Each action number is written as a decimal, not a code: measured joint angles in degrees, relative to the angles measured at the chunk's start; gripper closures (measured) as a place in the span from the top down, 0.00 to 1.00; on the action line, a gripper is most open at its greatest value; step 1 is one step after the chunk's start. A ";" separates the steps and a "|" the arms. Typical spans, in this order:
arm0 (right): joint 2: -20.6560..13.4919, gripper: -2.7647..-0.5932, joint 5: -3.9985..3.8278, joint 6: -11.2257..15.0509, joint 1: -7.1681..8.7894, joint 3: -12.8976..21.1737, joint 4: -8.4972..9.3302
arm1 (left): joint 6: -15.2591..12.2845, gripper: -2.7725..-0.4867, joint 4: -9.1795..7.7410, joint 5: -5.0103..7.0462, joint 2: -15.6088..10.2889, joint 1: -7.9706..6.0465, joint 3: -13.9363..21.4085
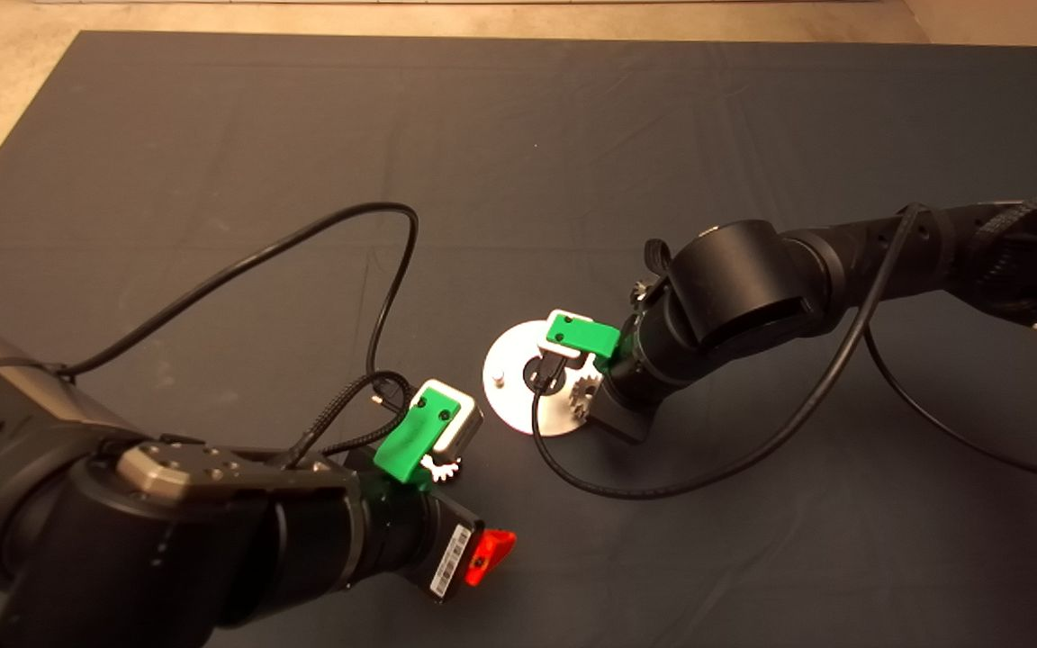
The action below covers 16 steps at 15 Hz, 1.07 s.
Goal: Install three planetary gears onto the carrier pins
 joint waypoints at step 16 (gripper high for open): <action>-0.18 0.04 0.18 -0.02 0.00 -0.16 0.00 | 0.00 0.89 0.00 0.02 0.05 0.00 0.00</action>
